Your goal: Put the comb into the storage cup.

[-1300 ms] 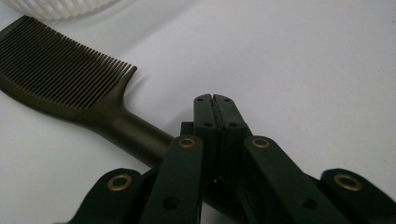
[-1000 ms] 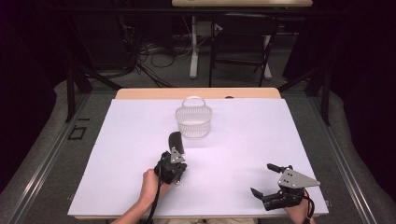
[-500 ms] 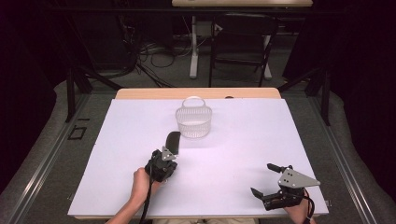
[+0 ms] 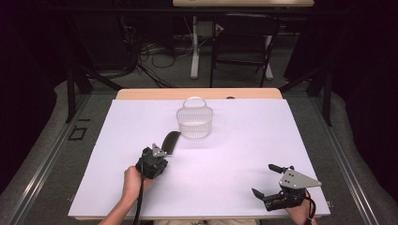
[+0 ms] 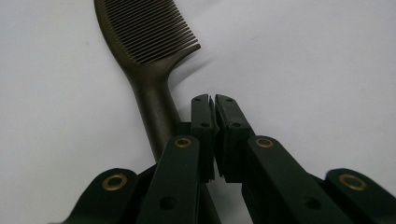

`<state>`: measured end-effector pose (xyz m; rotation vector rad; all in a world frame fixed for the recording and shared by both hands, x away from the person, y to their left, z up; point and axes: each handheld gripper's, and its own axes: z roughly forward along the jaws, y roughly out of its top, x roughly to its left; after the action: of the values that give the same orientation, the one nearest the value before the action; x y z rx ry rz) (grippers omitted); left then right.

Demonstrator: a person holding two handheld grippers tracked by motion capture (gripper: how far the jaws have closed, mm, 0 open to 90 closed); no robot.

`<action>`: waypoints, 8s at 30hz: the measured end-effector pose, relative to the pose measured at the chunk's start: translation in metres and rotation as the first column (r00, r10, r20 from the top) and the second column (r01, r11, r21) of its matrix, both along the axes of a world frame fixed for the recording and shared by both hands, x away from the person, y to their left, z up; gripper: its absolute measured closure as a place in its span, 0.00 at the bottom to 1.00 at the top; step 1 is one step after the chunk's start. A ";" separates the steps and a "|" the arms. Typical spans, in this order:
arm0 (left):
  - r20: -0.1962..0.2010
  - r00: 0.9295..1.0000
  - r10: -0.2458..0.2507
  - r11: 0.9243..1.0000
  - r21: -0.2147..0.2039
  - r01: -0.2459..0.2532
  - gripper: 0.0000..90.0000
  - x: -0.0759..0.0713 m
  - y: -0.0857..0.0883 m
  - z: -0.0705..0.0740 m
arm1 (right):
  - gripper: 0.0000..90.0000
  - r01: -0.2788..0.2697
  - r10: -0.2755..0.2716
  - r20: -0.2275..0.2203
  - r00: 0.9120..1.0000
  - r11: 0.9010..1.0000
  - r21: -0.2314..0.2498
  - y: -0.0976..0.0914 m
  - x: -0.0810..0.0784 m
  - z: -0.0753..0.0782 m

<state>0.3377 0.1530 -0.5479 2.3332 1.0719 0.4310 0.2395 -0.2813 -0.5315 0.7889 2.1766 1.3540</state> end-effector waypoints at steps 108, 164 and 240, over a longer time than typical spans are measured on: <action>-0.258 0.965 -0.049 0.989 0.122 0.082 0.79 0.067 0.022 0.017 | 0.00 -0.027 0.027 -0.025 0.999 1.000 -0.009 0.002 0.005 -0.003; -0.022 0.998 -0.050 0.979 -0.197 0.045 0.80 0.028 0.059 0.041 | 0.00 -0.016 0.016 -0.020 1.000 1.000 -0.008 0.001 0.004 -0.002; 0.358 0.931 0.065 0.930 -0.361 0.074 0.80 0.019 0.039 0.068 | 0.00 -0.009 0.009 -0.044 0.999 1.000 0.004 0.002 0.011 -0.005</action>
<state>0.3564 0.1924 -0.4794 1.8319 0.8769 0.5793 0.2507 -0.2795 -0.5362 0.8180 2.2146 1.3577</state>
